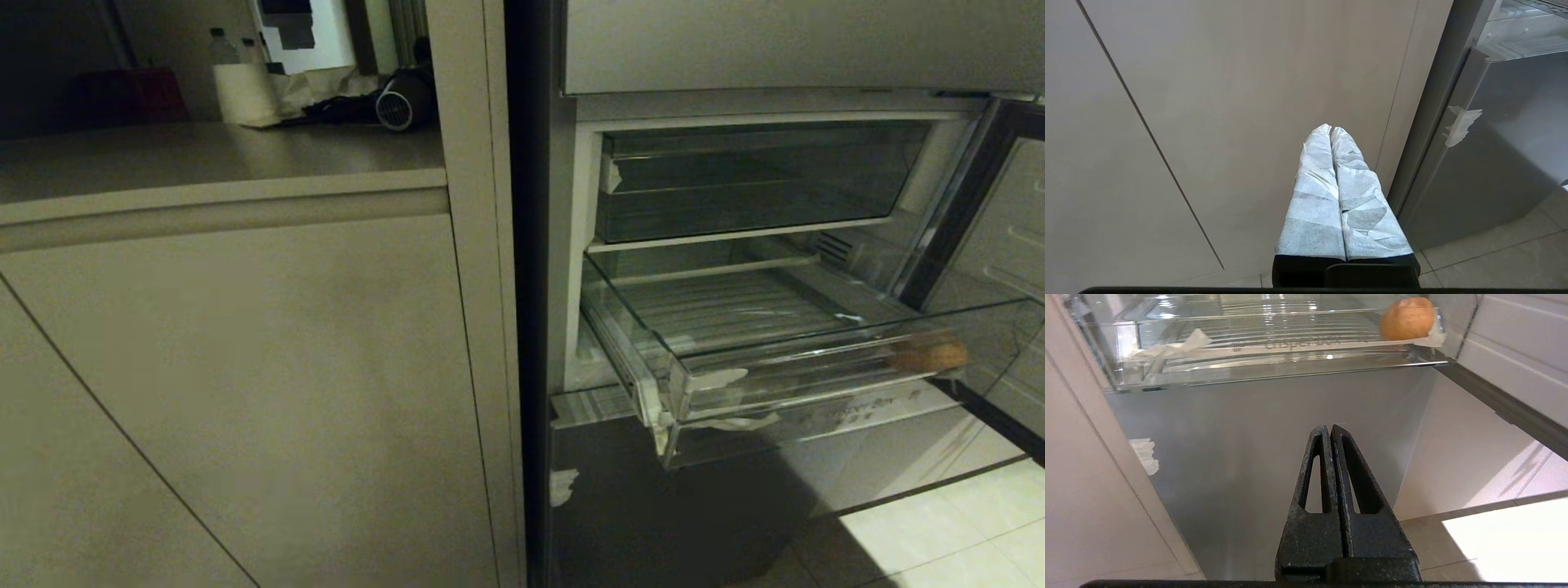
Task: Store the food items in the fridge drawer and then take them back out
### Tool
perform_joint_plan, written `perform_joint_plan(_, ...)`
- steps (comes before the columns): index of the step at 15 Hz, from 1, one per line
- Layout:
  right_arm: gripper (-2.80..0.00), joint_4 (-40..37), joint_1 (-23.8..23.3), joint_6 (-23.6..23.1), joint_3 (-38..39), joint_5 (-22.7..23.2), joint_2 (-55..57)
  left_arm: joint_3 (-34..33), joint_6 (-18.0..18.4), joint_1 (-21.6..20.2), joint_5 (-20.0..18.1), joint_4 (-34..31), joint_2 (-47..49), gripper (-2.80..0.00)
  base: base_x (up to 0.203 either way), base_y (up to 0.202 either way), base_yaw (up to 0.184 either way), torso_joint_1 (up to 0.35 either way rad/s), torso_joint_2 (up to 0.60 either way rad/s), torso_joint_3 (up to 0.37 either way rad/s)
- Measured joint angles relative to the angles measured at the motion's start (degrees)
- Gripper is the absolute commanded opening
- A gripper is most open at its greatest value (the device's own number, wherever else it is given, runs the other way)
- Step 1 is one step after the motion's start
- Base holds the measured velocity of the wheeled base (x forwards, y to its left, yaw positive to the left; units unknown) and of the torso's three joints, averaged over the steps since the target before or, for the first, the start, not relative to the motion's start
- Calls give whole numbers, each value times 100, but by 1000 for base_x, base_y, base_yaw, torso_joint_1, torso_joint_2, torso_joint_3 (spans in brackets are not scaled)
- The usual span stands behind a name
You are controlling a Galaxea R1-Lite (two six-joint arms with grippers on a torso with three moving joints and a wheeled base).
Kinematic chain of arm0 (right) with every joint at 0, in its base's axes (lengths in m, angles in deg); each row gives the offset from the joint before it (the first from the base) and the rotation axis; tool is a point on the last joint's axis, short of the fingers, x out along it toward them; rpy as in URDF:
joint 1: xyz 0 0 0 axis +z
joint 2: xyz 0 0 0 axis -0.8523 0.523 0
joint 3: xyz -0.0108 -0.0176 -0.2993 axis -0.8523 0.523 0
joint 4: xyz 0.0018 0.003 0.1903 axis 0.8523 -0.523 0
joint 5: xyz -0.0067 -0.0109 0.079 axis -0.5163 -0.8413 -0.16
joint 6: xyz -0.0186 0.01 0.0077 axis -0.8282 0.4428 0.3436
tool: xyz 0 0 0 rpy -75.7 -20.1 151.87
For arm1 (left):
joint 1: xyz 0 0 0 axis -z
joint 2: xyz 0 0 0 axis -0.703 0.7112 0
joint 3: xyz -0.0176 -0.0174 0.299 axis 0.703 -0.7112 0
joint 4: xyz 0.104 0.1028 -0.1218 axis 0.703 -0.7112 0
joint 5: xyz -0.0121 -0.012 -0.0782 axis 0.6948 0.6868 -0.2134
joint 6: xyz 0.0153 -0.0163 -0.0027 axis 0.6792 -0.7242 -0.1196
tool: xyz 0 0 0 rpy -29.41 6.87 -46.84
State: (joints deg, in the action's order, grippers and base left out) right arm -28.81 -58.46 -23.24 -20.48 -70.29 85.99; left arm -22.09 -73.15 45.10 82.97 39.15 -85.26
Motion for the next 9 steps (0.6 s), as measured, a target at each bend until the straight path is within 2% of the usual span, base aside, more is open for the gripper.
perform_joint_plan(9,-280,4,0,-13,0,6,0,0,0,1,0,0,0,-280,0,0,0,0,0,0)
